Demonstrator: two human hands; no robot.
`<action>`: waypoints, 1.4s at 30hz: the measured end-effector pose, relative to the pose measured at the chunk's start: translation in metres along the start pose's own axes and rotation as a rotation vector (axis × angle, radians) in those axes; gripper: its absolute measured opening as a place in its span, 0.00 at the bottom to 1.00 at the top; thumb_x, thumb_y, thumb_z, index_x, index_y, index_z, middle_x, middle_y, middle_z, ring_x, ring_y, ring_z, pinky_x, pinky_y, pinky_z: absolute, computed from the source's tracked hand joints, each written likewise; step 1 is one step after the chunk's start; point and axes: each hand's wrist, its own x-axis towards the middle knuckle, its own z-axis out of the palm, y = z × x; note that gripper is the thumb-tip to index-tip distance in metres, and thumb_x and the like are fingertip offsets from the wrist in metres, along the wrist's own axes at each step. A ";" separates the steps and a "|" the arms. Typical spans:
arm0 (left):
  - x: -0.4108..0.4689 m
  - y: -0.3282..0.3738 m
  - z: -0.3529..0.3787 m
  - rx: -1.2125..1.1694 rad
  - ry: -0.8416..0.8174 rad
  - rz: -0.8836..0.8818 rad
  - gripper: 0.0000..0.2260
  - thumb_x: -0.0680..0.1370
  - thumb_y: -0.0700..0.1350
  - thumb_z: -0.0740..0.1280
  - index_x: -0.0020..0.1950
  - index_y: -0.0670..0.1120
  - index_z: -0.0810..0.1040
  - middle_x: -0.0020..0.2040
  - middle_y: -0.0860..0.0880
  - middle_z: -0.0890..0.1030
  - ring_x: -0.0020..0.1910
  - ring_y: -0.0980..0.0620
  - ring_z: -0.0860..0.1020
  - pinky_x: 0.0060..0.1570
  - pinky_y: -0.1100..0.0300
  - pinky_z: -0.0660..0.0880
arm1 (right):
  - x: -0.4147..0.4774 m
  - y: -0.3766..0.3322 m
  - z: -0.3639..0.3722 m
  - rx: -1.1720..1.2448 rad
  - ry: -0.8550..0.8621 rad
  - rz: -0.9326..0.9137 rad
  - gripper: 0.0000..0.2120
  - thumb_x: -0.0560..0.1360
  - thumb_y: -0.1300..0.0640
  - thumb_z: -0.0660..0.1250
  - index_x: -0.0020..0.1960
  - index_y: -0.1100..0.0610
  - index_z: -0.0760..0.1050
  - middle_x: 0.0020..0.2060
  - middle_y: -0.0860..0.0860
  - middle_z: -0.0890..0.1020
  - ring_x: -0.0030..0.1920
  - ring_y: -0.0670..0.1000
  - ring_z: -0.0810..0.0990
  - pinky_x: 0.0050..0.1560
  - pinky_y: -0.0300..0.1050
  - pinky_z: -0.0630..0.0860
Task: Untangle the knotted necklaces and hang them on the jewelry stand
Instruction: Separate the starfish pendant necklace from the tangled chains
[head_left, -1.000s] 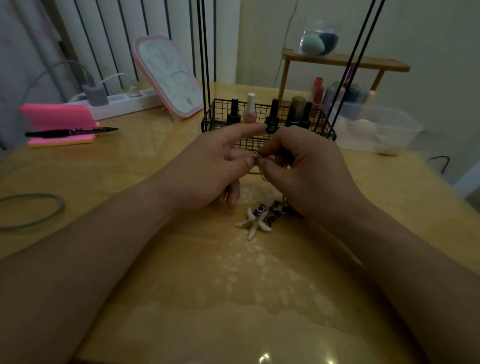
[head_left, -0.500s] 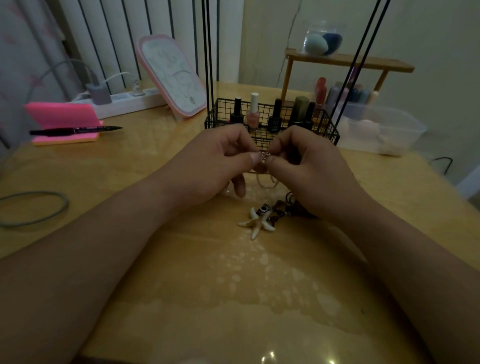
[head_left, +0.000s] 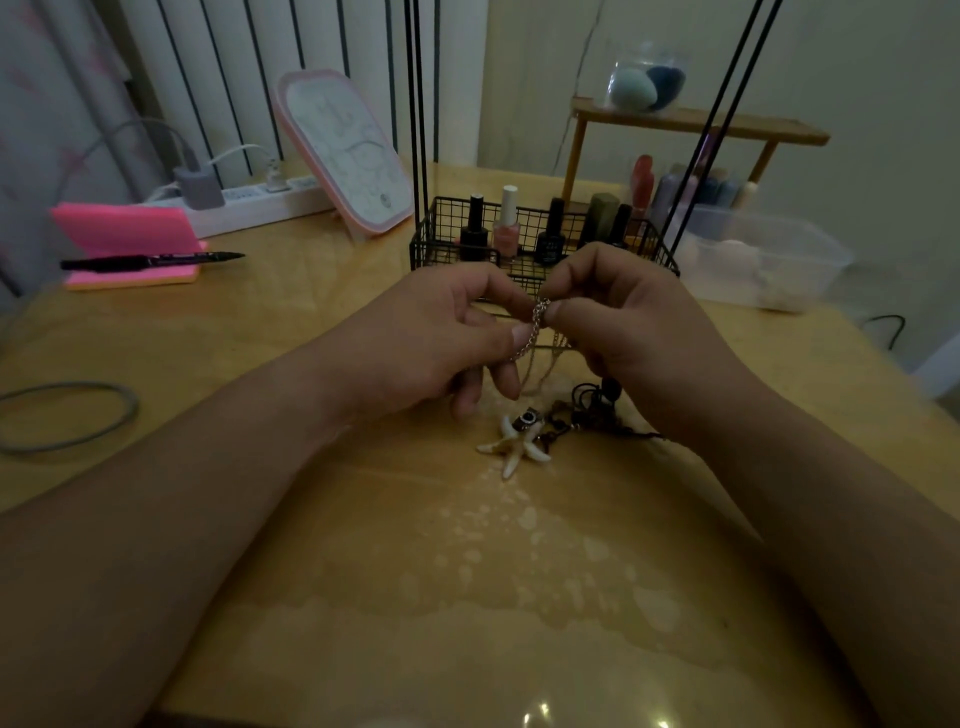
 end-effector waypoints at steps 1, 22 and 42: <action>0.000 0.000 0.000 0.010 0.002 0.003 0.07 0.83 0.43 0.68 0.60 0.48 0.78 0.39 0.43 0.86 0.26 0.48 0.78 0.24 0.64 0.67 | 0.000 0.000 0.000 -0.012 0.003 0.001 0.05 0.78 0.65 0.70 0.49 0.56 0.78 0.33 0.44 0.76 0.29 0.39 0.72 0.31 0.30 0.68; 0.002 0.000 -0.004 -0.097 0.279 0.054 0.04 0.84 0.37 0.59 0.50 0.43 0.72 0.40 0.45 0.84 0.32 0.42 0.82 0.30 0.55 0.63 | 0.000 -0.003 -0.006 -0.223 -0.054 0.021 0.08 0.80 0.49 0.71 0.58 0.44 0.84 0.45 0.43 0.87 0.46 0.37 0.83 0.41 0.27 0.74; 0.001 0.003 0.001 0.056 0.284 0.054 0.03 0.85 0.39 0.59 0.52 0.42 0.70 0.39 0.44 0.86 0.36 0.43 0.86 0.34 0.51 0.79 | 0.001 -0.007 0.000 0.012 0.129 0.083 0.09 0.81 0.55 0.65 0.46 0.52 0.83 0.49 0.47 0.86 0.52 0.42 0.81 0.53 0.48 0.70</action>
